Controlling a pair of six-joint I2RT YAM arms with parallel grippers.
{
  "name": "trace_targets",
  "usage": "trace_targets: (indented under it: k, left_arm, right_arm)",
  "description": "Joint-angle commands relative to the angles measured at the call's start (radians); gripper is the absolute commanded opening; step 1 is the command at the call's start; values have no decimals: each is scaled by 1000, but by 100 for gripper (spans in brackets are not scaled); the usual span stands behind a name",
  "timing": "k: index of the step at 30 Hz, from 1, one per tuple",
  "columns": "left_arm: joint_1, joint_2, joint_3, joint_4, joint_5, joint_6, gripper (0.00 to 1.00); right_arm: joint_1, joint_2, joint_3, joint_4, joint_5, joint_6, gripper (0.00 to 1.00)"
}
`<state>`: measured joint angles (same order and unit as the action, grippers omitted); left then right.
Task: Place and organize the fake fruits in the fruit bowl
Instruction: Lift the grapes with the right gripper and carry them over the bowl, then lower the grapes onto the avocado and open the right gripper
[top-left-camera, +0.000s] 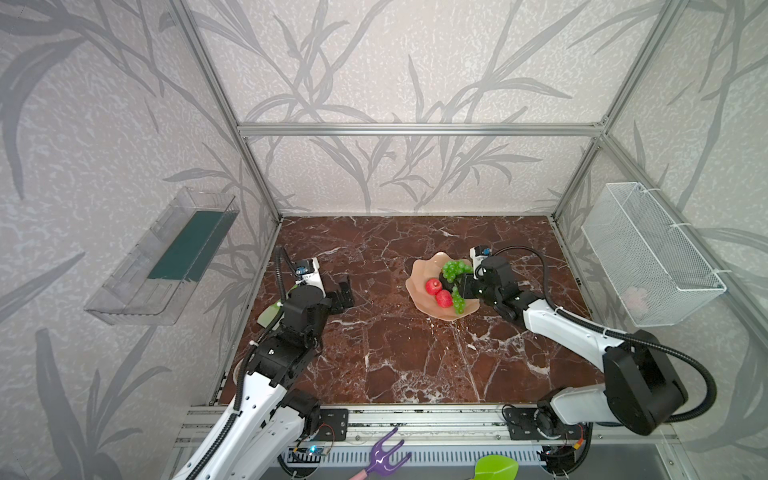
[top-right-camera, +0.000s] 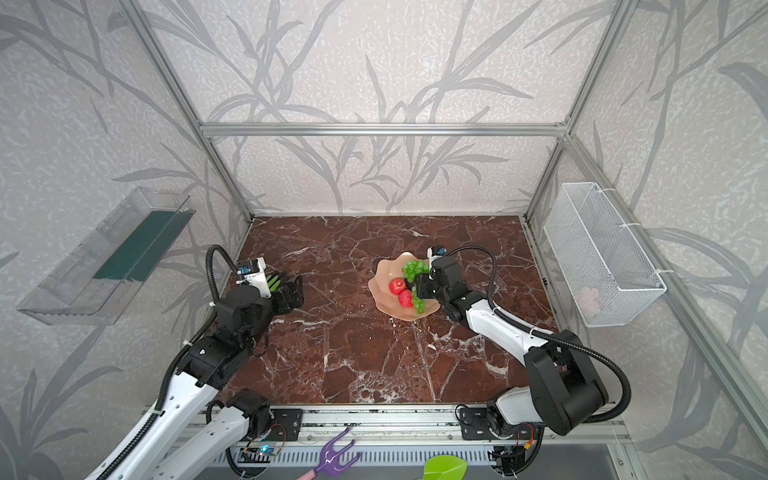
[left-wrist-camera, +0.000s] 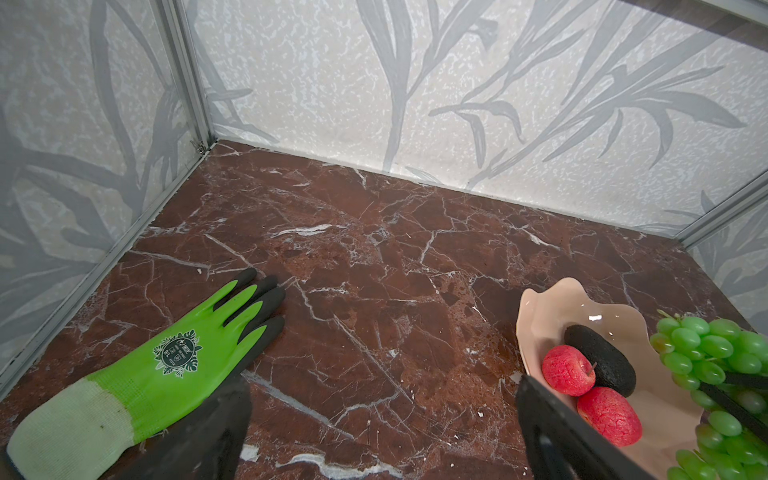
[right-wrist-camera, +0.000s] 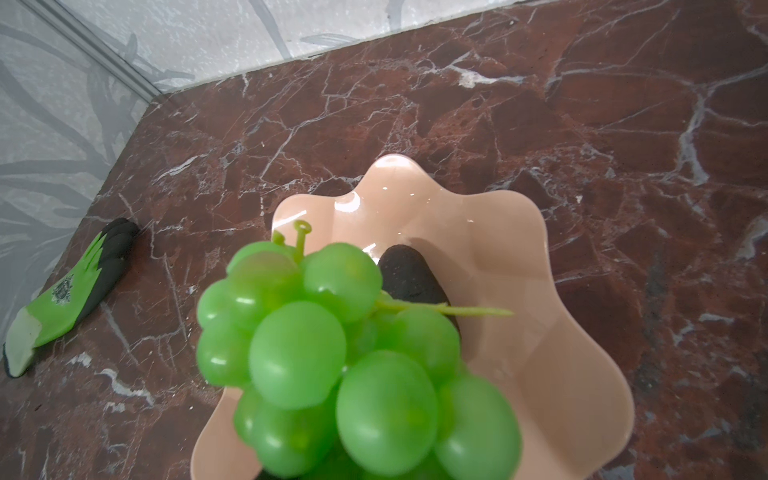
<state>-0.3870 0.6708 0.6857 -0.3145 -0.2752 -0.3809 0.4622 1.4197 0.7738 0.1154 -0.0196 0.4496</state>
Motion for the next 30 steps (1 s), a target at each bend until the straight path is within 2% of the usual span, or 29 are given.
trace_targets:
  k: [1,14,22,30]
  left_arm:
    - [4,7,36,-3,-4,7,99]
    - [5,31,45,12,10,6,99]
    - [5,26,52,2,11,10,99]
    - [5,25,42,0,-5,25,99]
  right_arm:
    - [-24,28,-21,95,7,29,39]
    - [-72,93,-68,168,39,56,41]
    - [-85,101,-70,175,37,62,68]
    - [-94,9,-40,102,41,20,79]
